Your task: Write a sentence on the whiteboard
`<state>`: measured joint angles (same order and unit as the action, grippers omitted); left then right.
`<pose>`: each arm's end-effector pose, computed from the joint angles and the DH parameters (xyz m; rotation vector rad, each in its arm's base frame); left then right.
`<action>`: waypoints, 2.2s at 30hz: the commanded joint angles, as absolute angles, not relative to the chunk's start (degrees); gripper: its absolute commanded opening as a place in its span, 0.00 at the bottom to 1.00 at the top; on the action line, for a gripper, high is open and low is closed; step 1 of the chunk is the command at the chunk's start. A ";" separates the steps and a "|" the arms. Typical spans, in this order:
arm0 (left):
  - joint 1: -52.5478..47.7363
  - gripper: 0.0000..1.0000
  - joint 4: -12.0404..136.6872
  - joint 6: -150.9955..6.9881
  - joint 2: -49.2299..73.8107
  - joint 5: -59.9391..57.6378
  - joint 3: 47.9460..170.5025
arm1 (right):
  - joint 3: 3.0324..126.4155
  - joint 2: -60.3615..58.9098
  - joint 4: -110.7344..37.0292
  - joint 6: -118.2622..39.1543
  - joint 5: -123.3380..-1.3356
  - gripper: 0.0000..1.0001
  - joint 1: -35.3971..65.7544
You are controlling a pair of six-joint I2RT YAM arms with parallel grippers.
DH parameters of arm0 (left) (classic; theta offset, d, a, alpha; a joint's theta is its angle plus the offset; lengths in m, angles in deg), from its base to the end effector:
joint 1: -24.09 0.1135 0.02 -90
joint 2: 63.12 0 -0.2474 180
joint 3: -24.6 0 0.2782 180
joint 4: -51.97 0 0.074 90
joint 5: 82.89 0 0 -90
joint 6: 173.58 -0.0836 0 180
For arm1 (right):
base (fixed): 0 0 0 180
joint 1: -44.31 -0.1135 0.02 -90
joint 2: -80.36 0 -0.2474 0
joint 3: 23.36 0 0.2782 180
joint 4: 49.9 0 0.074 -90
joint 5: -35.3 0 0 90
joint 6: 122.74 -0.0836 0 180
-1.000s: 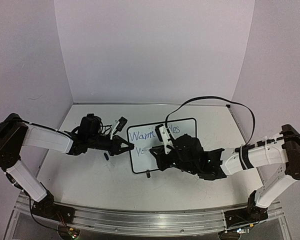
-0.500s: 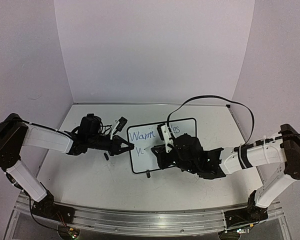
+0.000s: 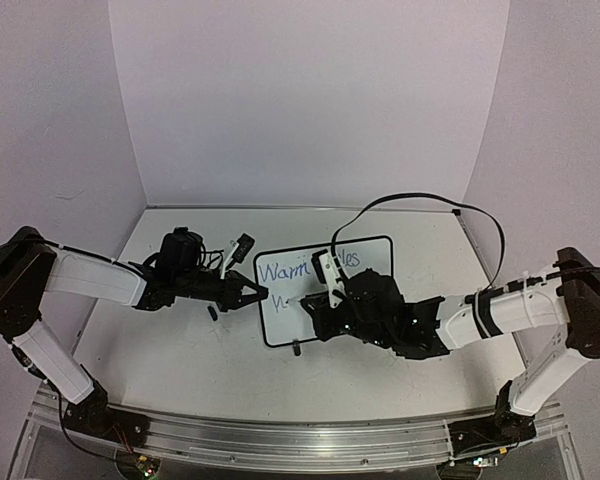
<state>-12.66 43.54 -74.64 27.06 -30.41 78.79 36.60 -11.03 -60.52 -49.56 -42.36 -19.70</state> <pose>0.2662 -0.2623 0.1325 0.9252 1.9364 -1.1526 0.1952 0.3597 0.1605 -0.6607 1.8834 0.7262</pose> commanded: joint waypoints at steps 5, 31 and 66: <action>-11.80 0.00 45.18 -76.98 26.74 -23.67 78.60 | 36.13 -10.55 -59.66 -52.11 -37.80 0.00 -18.47; -11.58 0.00 45.21 -77.17 26.82 -23.56 78.55 | 37.12 -10.55 -65.00 -50.00 -39.33 0.00 -18.26; -11.37 0.00 45.19 -77.07 27.03 -24.06 78.53 | 33.79 -10.58 -60.06 -52.79 -40.34 0.00 -18.23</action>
<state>-12.44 43.96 -74.65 27.06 -30.36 78.79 34.99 -11.55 -62.61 -52.50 -43.82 -19.02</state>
